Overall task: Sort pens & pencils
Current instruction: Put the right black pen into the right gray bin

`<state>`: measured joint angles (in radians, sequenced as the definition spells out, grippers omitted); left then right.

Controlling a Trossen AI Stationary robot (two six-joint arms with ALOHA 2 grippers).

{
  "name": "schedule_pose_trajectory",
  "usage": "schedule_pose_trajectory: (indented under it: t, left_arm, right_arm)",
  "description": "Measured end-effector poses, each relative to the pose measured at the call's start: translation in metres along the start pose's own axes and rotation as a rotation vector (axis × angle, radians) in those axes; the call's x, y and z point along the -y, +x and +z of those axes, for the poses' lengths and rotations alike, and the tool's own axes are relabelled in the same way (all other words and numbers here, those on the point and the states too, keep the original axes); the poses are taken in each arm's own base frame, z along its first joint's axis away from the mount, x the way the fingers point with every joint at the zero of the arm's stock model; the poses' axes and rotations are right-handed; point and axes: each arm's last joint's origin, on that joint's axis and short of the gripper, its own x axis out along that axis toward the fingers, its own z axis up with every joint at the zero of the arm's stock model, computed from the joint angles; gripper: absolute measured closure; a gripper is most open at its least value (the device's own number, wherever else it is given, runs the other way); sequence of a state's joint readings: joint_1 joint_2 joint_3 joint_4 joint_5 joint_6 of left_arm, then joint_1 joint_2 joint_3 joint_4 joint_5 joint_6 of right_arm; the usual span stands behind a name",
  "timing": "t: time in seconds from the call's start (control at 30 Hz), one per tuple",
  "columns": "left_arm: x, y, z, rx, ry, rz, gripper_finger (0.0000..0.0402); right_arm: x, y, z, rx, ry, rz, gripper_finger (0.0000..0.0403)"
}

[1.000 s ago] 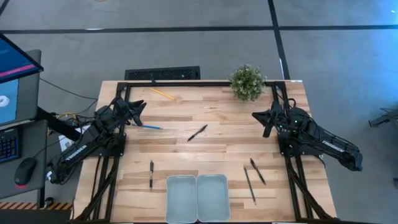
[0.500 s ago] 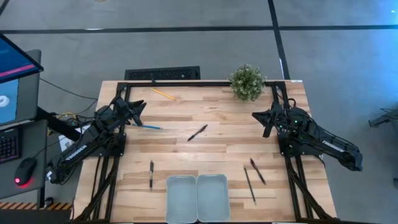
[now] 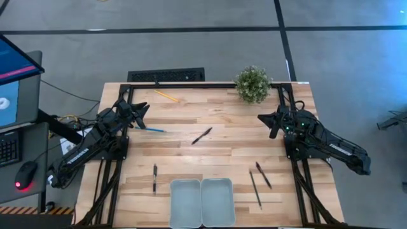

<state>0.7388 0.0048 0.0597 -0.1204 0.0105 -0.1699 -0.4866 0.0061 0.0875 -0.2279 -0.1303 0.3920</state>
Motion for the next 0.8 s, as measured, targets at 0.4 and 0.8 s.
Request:
schedule_pose_trajectory:
  t: [0.4, 0.8]
  left_arm:
    - [0.0001, 0.0, 0.0003, 0.003, -0.001, -0.001, 0.0303]
    - [0.0001, 0.0, 0.0004, 0.004, -0.037, -0.001, 0.0303]
  right_arm:
    - [-0.0001, 0.0, 0.0004, 0.003, 0.0, 0.0, 0.03]
    - [-0.0008, -0.0001, 0.0027, 0.03, 0.018, -0.003, 0.0173]
